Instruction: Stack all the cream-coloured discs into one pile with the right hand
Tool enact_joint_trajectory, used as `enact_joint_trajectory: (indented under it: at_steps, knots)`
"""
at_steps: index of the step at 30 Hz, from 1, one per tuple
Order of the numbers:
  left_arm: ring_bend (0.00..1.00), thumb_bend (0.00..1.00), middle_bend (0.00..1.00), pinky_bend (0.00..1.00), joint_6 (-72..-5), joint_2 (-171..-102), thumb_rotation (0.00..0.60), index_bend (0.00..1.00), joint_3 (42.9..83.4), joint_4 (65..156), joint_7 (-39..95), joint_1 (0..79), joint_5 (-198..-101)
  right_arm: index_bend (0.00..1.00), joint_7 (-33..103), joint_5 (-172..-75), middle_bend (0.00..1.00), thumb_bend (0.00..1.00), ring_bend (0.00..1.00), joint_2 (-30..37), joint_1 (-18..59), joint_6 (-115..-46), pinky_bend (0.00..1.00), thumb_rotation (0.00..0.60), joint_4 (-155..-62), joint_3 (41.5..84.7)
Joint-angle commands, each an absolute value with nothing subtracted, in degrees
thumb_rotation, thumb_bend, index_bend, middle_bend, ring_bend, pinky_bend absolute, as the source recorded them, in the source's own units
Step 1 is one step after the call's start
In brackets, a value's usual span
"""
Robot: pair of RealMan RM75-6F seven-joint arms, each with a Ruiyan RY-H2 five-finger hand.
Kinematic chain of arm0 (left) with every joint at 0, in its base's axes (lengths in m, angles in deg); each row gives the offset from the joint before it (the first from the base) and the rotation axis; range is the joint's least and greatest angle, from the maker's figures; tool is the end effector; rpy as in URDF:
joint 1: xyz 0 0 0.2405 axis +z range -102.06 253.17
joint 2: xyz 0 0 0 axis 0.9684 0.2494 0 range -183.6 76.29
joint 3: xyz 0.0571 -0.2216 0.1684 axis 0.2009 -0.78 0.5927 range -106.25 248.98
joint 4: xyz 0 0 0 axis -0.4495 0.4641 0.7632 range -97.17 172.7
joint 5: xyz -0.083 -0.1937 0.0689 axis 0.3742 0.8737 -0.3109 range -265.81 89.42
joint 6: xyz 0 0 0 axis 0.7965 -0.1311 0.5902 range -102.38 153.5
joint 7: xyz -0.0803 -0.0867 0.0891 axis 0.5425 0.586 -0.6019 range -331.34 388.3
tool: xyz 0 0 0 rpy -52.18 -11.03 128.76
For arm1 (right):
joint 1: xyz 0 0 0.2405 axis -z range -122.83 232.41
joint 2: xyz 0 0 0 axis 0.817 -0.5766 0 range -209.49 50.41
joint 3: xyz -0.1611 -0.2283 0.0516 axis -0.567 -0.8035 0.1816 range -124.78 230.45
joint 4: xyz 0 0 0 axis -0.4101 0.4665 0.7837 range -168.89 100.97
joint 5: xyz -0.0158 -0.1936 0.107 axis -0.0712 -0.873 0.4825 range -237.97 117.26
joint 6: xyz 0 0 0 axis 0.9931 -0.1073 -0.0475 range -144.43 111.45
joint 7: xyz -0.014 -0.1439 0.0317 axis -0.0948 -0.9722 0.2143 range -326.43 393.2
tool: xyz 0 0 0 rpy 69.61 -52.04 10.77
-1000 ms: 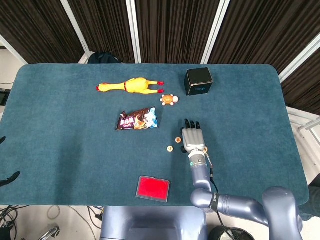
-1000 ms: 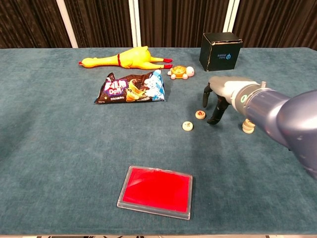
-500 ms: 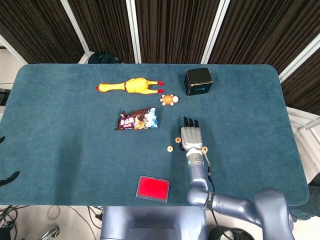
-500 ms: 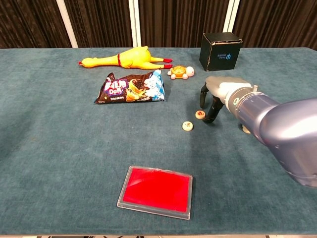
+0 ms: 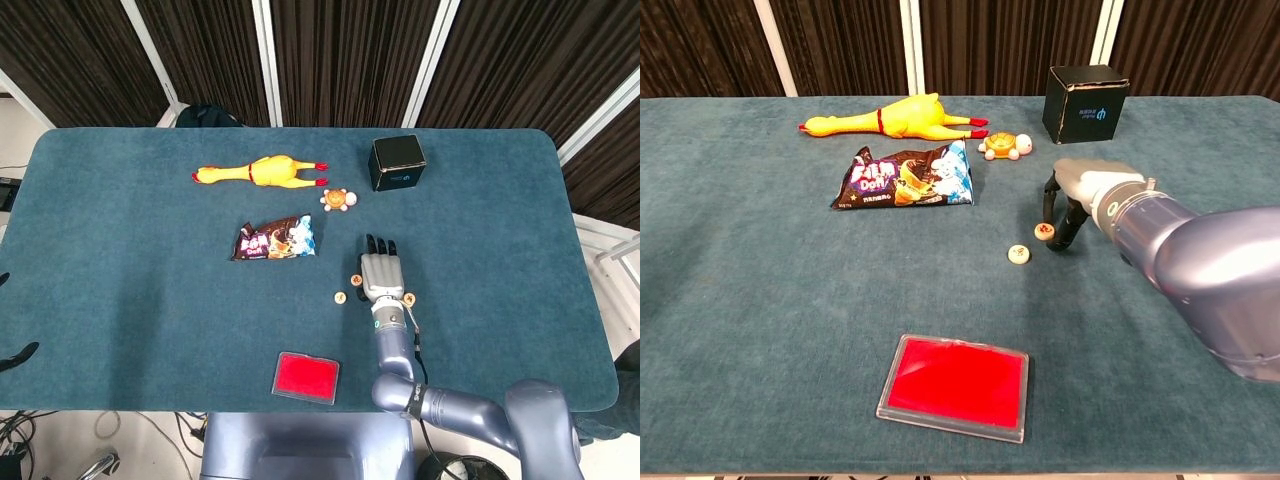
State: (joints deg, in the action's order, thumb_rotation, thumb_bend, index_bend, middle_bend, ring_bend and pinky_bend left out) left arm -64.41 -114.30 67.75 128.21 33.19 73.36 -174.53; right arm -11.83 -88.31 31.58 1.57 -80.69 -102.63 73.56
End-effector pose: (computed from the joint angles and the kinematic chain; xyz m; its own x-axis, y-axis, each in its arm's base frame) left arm -0.3519 0.1750 0.1987 0.4060 -0.0831 0.9101 0.9138 0.0227 -0.4056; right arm -0.1275 -0.4004 -0.1135 0.4040 -0.3279 0.8540 -0.9003 0.0226 0.4346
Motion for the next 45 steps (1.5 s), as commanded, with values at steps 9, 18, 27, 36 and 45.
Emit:
enact_joint_trajectory:
  at_steps: [9,18,27,36,45]
  knots:
    - [0.00,0.10,0.00,0.03,-64.26,-114.28,0.600,0.13,67.77,128.21,33.31,73.35,-174.46,0.54,-11.96,-88.83,0.00,0.38,0.00,32.10,1.55,-80.42,0.00,0.600,-101.98,74.26]
    - [0.00,0.10,0.00,0.03,-64.34,-114.32,0.600,0.13,67.78,127.99,33.54,73.42,-174.46,0.55,-12.30,-88.86,0.00,0.41,0.00,32.27,1.62,-80.37,0.00,0.600,-102.06,74.85]
    - [0.00,0.10,0.00,0.03,-64.23,-114.31,0.600,0.13,67.69,128.11,33.31,73.35,-174.30,0.55,-12.85,-89.65,0.00,0.41,0.00,28.03,2.54,-82.22,0.00,0.600,-108.11,76.20]
    - [0.00,0.10,0.00,0.03,-64.67,-114.49,0.600,0.13,67.56,128.51,32.94,73.51,-174.23,0.55,-11.34,-94.11,0.00,0.41,0.00,16.34,9.82,-87.17,0.00,0.600,-126.26,71.58]
    - [0.00,0.10,0.00,0.03,-65.00,-114.61,0.600,0.13,67.69,128.60,32.36,73.64,-174.58,0.55,-7.19,-98.29,0.00,0.41,0.00,11.25,14.99,-89.02,0.00,0.600,-132.46,66.77]
